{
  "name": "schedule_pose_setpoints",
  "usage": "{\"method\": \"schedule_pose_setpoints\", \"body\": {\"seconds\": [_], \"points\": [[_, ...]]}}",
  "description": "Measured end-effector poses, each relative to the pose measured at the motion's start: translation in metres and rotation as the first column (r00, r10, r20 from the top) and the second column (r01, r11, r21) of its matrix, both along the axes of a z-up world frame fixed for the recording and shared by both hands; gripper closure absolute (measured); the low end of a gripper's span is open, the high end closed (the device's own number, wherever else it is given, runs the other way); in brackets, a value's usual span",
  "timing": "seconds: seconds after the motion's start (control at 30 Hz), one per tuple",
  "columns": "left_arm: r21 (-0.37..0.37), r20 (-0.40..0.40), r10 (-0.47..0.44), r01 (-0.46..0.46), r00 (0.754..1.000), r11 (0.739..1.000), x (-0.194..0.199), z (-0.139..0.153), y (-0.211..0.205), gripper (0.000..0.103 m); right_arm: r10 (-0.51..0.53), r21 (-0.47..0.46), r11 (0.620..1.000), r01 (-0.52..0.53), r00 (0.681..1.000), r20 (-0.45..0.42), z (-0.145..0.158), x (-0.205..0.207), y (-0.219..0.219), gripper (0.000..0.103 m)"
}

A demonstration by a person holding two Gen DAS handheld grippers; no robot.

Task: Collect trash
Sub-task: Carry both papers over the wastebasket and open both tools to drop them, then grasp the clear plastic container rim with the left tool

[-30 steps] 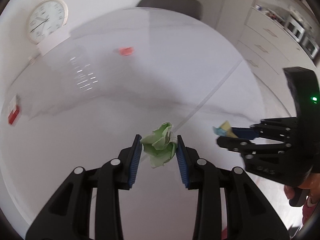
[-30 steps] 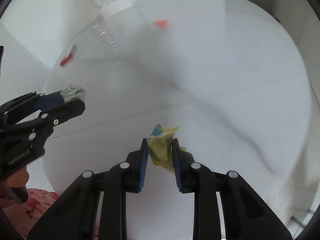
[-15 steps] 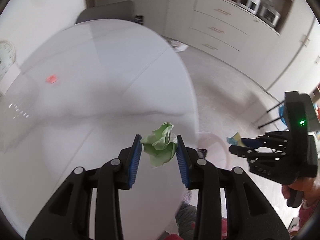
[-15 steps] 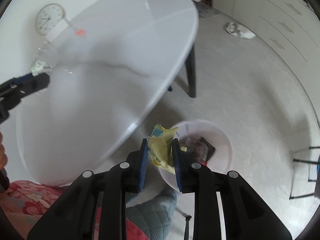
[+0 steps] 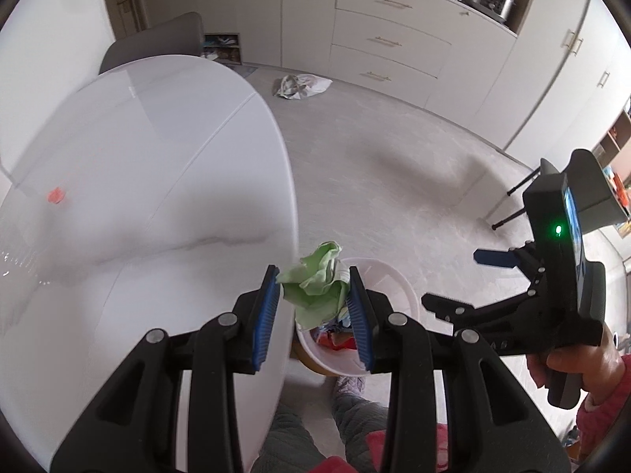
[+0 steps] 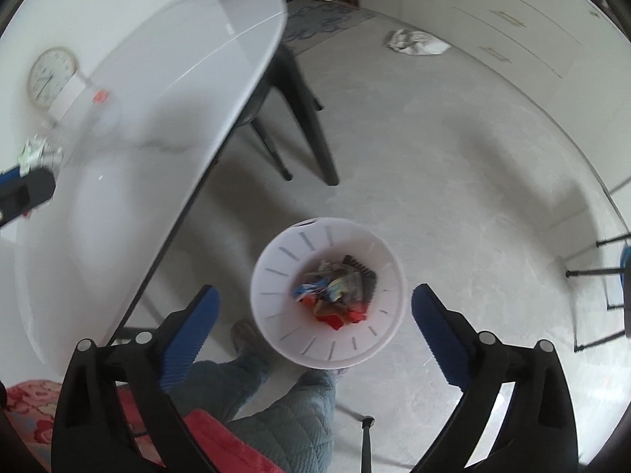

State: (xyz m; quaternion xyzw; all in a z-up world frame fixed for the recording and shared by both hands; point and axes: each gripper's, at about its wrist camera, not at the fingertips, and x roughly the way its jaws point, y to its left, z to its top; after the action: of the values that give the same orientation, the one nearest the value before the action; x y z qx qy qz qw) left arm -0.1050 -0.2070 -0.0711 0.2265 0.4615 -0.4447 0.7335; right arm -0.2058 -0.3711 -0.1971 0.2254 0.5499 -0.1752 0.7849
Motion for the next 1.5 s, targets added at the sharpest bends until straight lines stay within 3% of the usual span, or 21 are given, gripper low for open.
{"method": "schedule_pose_setpoints", "body": {"seconds": [0.13,0.2,0.27,0.33,0.43,0.7,1.13,1.37,1.5], "points": [[0.000,-0.011,-0.035,0.035,0.999,0.999,-0.011,0.002,-0.012,0.069,-0.048,-0.016,0.999,0.048,0.999,-0.004,0.000,-0.017,-0.016,0.005],[-0.005,-0.021,-0.064,0.064,0.998,0.998,-0.019,0.004,-0.020,0.064,-0.072,-0.023,0.997,0.072,0.997,-0.006,0.000,-0.027,-0.023,0.005],[-0.012,-0.029,-0.090,0.090,0.995,0.996,-0.026,0.005,-0.024,0.054,-0.094,-0.022,0.995,0.093,0.996,-0.009,-0.001,-0.034,-0.031,0.005],[-0.016,-0.023,-0.105,0.105,0.994,0.994,-0.033,0.008,-0.028,0.026,-0.117,-0.023,0.993,0.117,0.993,-0.013,-0.002,-0.042,-0.037,0.005],[-0.039,0.002,-0.129,0.129,0.992,0.991,-0.043,0.015,-0.030,0.011,-0.139,-0.018,0.990,0.139,0.990,-0.016,-0.005,-0.051,-0.044,0.005],[-0.036,0.017,-0.163,0.164,0.986,0.986,-0.050,0.016,-0.039,0.011,-0.160,-0.016,0.987,0.160,0.987,-0.013,-0.007,-0.056,-0.046,0.005],[-0.049,0.019,-0.097,0.098,0.995,0.994,-0.036,0.020,-0.015,0.011,-0.101,-0.025,0.995,0.101,0.995,-0.002,0.002,-0.028,-0.028,0.005],[-0.036,0.024,0.052,-0.052,0.998,0.998,0.017,0.022,0.030,0.010,0.013,-0.043,0.999,-0.011,1.000,0.029,0.014,0.034,0.005,0.005],[-0.028,0.035,0.196,-0.195,0.980,0.980,0.065,0.021,0.071,0.009,0.105,-0.050,0.994,-0.102,0.993,0.056,0.021,0.083,0.032,0.005]]}}
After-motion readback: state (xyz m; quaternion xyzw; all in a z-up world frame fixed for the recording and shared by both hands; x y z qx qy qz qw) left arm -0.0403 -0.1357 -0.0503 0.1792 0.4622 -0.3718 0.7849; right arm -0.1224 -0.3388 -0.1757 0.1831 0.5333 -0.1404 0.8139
